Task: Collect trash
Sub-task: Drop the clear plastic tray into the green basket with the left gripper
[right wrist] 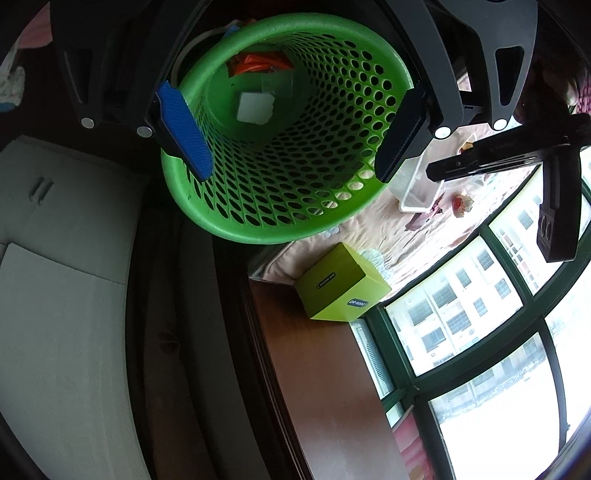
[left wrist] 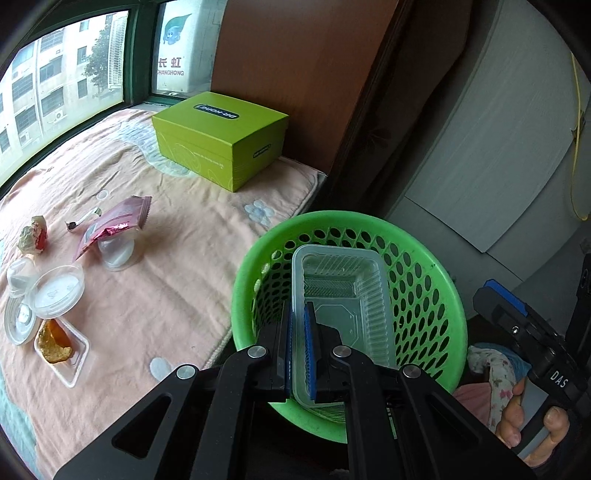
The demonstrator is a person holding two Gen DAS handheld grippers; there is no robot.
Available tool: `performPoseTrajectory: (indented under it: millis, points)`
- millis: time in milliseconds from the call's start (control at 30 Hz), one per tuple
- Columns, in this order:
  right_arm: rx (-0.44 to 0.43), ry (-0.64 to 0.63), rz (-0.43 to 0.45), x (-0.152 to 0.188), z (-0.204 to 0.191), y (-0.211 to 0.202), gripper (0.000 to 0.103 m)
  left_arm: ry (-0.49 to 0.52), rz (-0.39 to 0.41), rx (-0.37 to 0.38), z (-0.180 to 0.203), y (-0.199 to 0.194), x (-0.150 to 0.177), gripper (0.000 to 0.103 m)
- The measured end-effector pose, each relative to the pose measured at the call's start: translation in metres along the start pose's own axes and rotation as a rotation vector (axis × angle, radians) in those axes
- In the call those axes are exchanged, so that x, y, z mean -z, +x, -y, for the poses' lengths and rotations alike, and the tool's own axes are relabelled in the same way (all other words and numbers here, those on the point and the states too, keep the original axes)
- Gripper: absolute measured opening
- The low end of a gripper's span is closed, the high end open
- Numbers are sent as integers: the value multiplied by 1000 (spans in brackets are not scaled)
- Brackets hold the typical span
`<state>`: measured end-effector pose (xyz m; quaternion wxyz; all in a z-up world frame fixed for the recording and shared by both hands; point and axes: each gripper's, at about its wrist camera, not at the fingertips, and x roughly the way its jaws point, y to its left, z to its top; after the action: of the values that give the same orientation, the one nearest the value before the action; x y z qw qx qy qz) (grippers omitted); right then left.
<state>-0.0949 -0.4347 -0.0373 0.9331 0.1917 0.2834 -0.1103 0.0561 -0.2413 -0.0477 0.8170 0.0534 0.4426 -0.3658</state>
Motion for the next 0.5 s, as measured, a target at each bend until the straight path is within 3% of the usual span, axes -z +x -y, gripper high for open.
performPoseTrajectory:
  millis: [100,167,233,500]
  points:
    - [-2,5,4,0,2,-1,89,10,-15,16,8,8,1,7]
    - [-2,9,6,0,3,-2,89,11,-21,24,12,12,3,29]
    - [-5,13,4,0,4,-2,89,7,-19,23,14,13,4,42]
    - [-20,3,-7,0,-2,1,89,-28,0,9,0,3,8,51]
